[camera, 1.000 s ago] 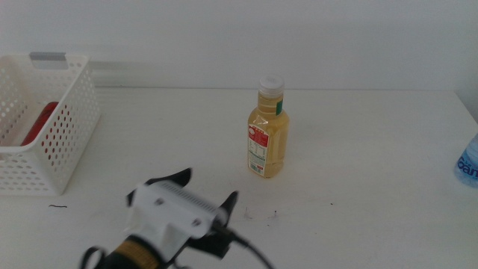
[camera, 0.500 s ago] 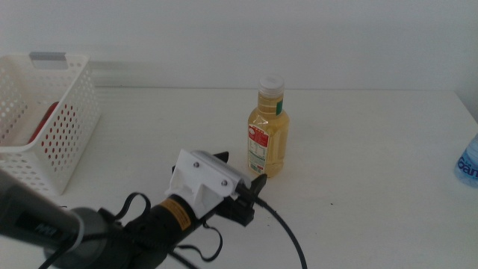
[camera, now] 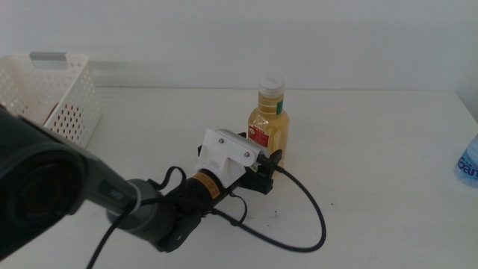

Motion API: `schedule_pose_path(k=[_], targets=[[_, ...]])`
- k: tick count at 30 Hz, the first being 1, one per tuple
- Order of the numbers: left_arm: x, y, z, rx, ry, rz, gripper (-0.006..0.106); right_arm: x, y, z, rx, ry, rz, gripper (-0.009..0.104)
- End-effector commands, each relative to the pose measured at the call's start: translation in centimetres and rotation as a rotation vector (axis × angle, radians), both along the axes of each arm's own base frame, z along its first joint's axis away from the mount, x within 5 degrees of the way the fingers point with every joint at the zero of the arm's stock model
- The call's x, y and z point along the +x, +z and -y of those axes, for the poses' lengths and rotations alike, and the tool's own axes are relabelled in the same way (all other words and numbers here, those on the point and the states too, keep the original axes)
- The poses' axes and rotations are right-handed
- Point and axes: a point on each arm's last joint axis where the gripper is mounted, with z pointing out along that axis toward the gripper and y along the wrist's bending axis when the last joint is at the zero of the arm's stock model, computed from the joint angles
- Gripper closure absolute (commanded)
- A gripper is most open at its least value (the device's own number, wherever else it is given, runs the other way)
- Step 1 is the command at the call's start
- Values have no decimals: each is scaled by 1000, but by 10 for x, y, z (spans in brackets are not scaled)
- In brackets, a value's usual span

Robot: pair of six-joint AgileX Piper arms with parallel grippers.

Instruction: Use arms to grab the bottles and put them into the dustbin to the left of the table.

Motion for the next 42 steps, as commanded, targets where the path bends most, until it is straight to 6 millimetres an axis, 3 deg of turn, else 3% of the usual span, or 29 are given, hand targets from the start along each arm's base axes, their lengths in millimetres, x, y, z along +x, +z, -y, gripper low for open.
schedule_pose_path(k=[1,14,18,20,24,28,32,39,42], targets=[[10,-5,5,-18,11,-20,7,0,-1,0,-11,-6,2,5],[41,-22,23,-27,40,-20,9,0,-1,0,-11,-6,2,5],[40,-20,23,26,25,27,25,0,-1,0,-11,-6,2,5],[38,-11,22,39,18,57,45,0,-1,0,-11,-6,2,5],[22,24,10,39,38,40,83,0,-1,0,-11,-6,2,5],[-3,68,-8,43,59,-90,102,0,-1,0,-11,-6,2,5],[-23,109,-22,160,50,-186,102,0,-1,0,-11,-6,2,5],[-51,172,-43,185,75,-187,102,0,-1,0,-11,-6,2,5],[-43,197,-68,197,172,-326,102,0,-1,0,-11,-6,2,5]])
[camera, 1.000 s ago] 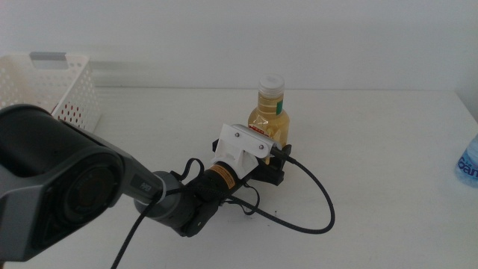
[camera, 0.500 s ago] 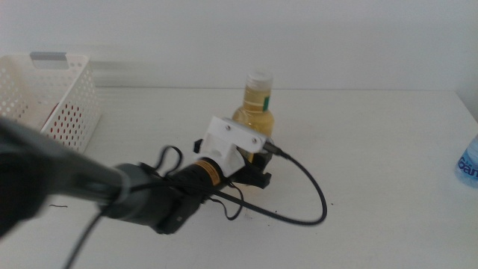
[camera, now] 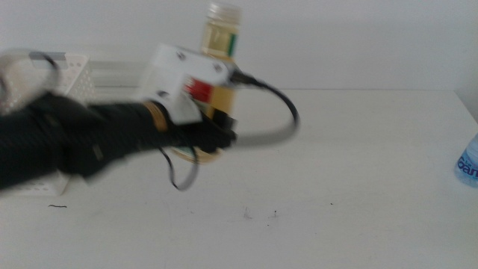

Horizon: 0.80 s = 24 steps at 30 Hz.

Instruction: Use arms to grab the bottles and put them into the dustbin to the left of the table.

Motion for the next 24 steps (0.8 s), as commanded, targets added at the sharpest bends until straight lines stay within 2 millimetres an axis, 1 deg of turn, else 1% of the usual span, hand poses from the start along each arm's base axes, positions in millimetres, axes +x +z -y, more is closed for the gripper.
schedule_pose_path(k=[1,4,6,7,8,11,13,15,17,19,24], targets=[[11,38,-28,-2,73,-28,102,0,-1,0,-11,-6,2,5],[29,72,-72,145,55,-115,102,0,-1,0,-11,-6,2,5],[43,93,-106,168,110,-159,102,0,-1,0,-11,-6,2,5],[50,100,-125,163,160,-195,102,0,-1,0,-11,-6,2,5],[56,105,-144,151,202,-233,102,0,-1,0,-11,-6,2,5],[72,111,-188,129,241,-323,102,0,-1,0,-11,-6,2,5],[81,109,-212,94,246,-373,102,0,-1,0,-11,-6,2,5],[92,101,-226,51,254,-425,102,0,-1,0,-11,-6,2,5],[103,87,-241,56,280,-459,102,0,-1,0,-11,-6,2,5],[109,72,-253,76,305,-502,102,0,-1,0,-11,-6,2,5],[121,34,-280,94,355,-606,102,0,-1,0,-11,-6,2,5]])
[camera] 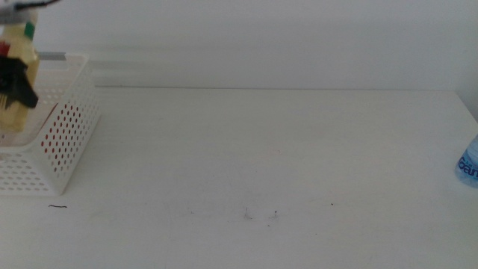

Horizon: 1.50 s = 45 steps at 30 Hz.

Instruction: Use arms to grab the bottles and put them into the dustbin to the left of the table.

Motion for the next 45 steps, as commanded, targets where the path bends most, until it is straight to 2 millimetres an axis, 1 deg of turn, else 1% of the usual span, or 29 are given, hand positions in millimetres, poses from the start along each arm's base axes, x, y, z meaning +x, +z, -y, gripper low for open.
schedule_pose_path(k=[1,5,9,12,15,17,20,22,23,25,26,27,31,33,36,38,39,42,44,45], targets=[[4,-1,-12,4,29,27,102,0,-1,0,-11,-6,2,5],[6,-17,-25,-1,54,-13,102,0,-1,0,-11,-6,2,5],[12,-27,-29,11,64,-11,100,0,-1,0,-11,-6,2,5],[15,-37,-32,25,63,-33,95,0,-1,0,-11,-6,2,5],[17,-44,-34,27,62,-52,86,0,-1,0,-11,-6,2,5],[19,-49,-35,28,64,-54,75,0,-1,0,-11,-6,2,5],[20,-50,-35,37,64,-50,52,0,-1,0,-11,-6,2,5],[20,-50,-35,40,63,-46,39,0,-1,0,-11,-6,2,5],[21,-50,-36,42,58,-44,29,0,-1,0,-11,-6,2,5],[21,-47,-34,33,53,-31,15,0,-1,0,-11,-6,2,5],[21,-45,-33,32,54,-22,8,0,-1,0,-11,-6,2,5],[21,-42,-30,28,55,-14,7,0,-1,0,-11,-6,2,5],[17,-11,-13,66,25,87,7,0,-1,0,-11,-6,2,5],[11,7,-1,90,2,148,7,0,-1,0,-11,-6,2,5],[-6,35,25,101,-29,263,7,0,-1,0,-11,-6,2,5],[-26,55,51,61,-95,373,7,0,-1,0,-11,-6,2,5],[-34,64,60,41,-93,437,7,0,-1,0,-11,-6,2,5],[-76,89,90,-21,-107,587,7,0,-1,0,-11,-6,2,5],[-105,98,110,-61,-154,631,7,0,-1,0,-11,-6,2,5],[-115,99,117,-65,-180,642,7,0,-1,0,-11,-6,2,5]])
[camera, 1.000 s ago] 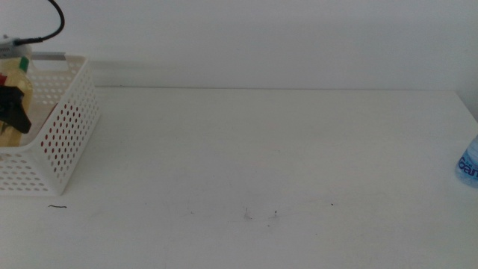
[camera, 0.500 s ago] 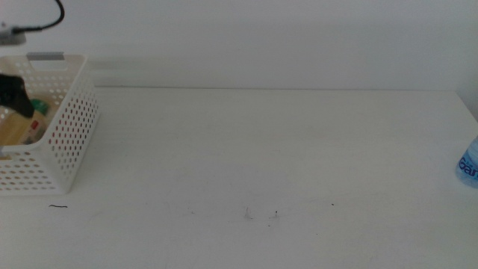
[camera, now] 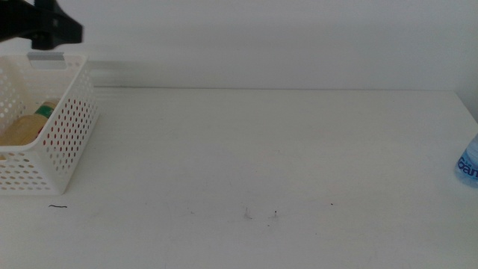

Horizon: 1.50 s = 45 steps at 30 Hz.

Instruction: Use arms to grab the bottles and put them into the dustbin to the left of the table.

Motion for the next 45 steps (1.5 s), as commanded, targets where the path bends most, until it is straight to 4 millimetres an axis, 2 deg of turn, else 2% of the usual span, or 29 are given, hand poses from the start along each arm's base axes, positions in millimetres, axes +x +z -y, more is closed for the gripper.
schedule_pose_path(k=[1,5,8,15,19,38,42,45], targets=[[-29,7,20,-27,-63,55,7,0,-1,0,-11,-6,2,5],[-74,9,51,-65,-196,77,7,0,-1,0,-11,-6,2,5],[-103,16,65,-73,-299,87,7,0,-1,0,-11,-6,2,5],[-165,31,69,-23,-254,93,7,0,-1,0,-11,-6,2,5],[-186,40,71,-30,-298,163,7,0,-1,0,-11,-6,2,5],[-190,42,74,-48,-327,177,7,0,-1,0,-11,-6,2,5],[-190,42,74,-48,-327,177,7,-1,16,1,-16,-12,186,5],[-190,42,74,-48,-327,177,7,8,16,1,-49,-14,153,5]])
